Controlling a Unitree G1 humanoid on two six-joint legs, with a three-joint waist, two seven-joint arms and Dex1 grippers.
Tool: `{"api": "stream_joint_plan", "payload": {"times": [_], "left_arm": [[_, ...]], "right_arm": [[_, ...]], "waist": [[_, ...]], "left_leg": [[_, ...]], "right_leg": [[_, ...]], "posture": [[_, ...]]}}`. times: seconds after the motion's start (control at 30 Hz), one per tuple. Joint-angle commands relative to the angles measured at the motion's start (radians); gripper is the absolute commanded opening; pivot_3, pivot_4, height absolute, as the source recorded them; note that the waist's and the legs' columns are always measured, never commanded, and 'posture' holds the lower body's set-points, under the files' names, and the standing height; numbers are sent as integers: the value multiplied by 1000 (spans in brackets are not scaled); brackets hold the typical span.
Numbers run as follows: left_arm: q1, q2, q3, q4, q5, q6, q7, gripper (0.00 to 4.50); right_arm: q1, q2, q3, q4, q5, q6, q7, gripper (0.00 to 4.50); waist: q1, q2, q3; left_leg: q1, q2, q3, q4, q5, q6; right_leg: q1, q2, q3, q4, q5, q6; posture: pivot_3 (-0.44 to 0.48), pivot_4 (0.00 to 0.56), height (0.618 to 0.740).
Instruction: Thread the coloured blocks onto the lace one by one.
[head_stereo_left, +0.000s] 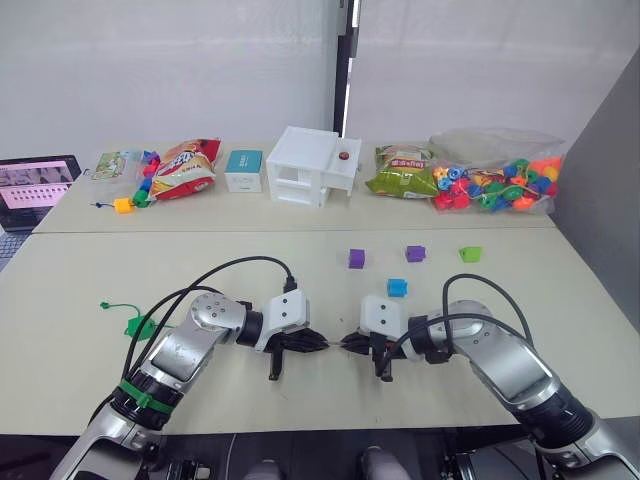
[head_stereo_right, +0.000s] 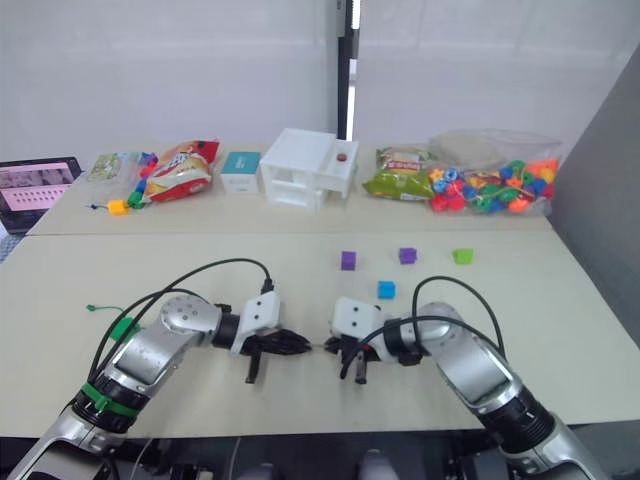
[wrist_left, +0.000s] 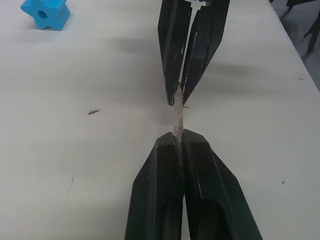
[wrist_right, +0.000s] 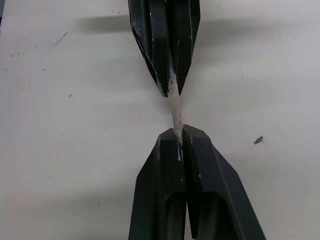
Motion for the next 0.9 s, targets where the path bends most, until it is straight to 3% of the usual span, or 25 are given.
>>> {"api": "stream_joint_plan", "payload": {"times": [0.03,0.2,0.33,0.57,0.9], "left_arm": [[-17,17,31,-11,4,4,11,0],[-6,39,38,-31,5,10,9,0],[1,47,42,-36,-1,16,11,0],[18,35,20,-60,6,28,17,0],[25,-5,14,-72,8,40,51,0]], "right_arm": [[88,17,-147,-156,119,126,-63,1230],[375,108,-411,-291,135,237,-308,2955],[447,274,-552,-259,28,208,-601,4355],[268,336,-582,6,-45,64,-770,4434],[-239,217,-620,903,-83,-255,-831,4434]], "waist": [[4,0,0],[23,0,0],[21,0,0],[0,0,0],[-7,1,0]], "left_leg": [[0,0,0,0,0,0],[-2,-1,0,0,0,0],[0,0,1,0,0,0],[2,0,1,-1,0,-1],[2,0,3,-3,1,-1]], "right_leg": [[0,0,0,0,0,0],[0,-1,-1,-1,0,0],[0,0,0,0,0,0],[1,0,1,1,0,0],[1,-1,2,-1,0,0]], "posture": [[0,150,740],[0,150,740],[0,150,740],[0,150,740],[0,150,740]]}}
